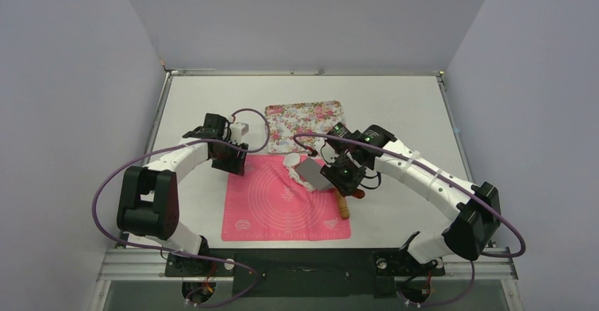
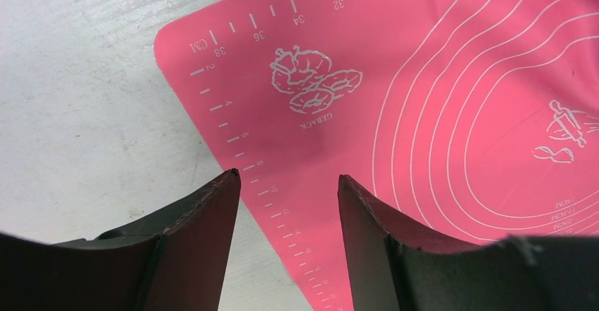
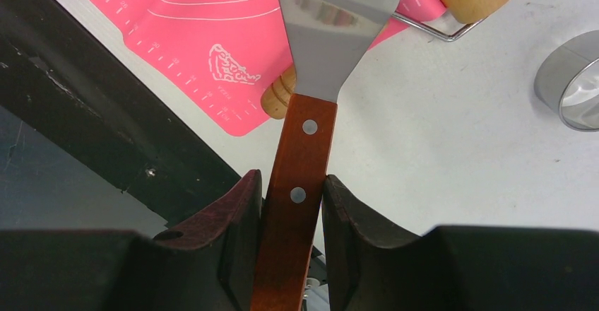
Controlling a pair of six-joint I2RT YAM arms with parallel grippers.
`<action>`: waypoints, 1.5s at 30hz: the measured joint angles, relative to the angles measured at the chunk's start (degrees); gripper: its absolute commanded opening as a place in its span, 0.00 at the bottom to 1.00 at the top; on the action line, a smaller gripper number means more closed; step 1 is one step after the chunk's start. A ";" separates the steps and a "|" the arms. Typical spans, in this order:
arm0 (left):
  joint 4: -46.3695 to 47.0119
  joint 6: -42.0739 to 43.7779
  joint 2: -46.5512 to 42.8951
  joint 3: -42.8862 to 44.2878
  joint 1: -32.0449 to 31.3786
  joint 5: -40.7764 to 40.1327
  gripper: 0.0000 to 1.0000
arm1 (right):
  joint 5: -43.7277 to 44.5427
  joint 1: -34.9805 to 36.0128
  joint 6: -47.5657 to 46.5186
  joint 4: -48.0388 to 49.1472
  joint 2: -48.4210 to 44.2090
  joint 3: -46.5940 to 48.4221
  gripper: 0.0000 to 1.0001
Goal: Roll out the dumpling wrappers from the dough
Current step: Scoop the dumpling wrapper from the work surface.
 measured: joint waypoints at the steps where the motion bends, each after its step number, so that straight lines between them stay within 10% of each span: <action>1: -0.02 0.02 0.00 0.00 -0.17 -0.02 0.52 | 0.00 -0.17 -0.24 0.02 0.02 0.13 0.00; 34: -0.20 0.70 -0.02 0.00 -2.95 0.37 0.51 | 1.07 -1.49 -4.09 10.69 5.55 -11.06 0.00; 45: -0.24 0.70 -0.02 0.00 -2.95 0.35 0.51 | 4.66 0.48 -4.50 7.65 11.39 -0.63 0.00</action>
